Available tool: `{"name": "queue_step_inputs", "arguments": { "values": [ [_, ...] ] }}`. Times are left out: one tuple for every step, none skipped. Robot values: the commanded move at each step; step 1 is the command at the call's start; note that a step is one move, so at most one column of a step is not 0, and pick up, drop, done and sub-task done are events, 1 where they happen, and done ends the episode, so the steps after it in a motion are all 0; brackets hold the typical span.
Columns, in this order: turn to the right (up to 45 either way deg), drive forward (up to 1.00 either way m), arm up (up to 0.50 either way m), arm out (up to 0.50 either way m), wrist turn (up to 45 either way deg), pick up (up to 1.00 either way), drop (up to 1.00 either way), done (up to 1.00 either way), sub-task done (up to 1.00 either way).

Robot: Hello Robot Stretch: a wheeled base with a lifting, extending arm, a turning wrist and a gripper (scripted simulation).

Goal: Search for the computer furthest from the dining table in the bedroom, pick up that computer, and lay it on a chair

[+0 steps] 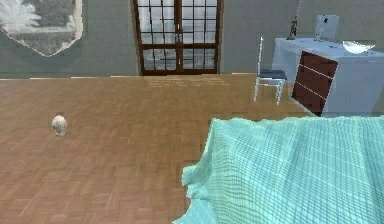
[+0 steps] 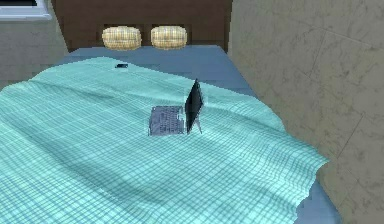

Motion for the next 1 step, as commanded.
{"name": "queue_step_inputs", "arguments": {
  "values": [
    [0.0, 0.0, 0.5, 0.0, 0.0, 0.0, 0.0, 0.0, 0.0]
  ]
}}
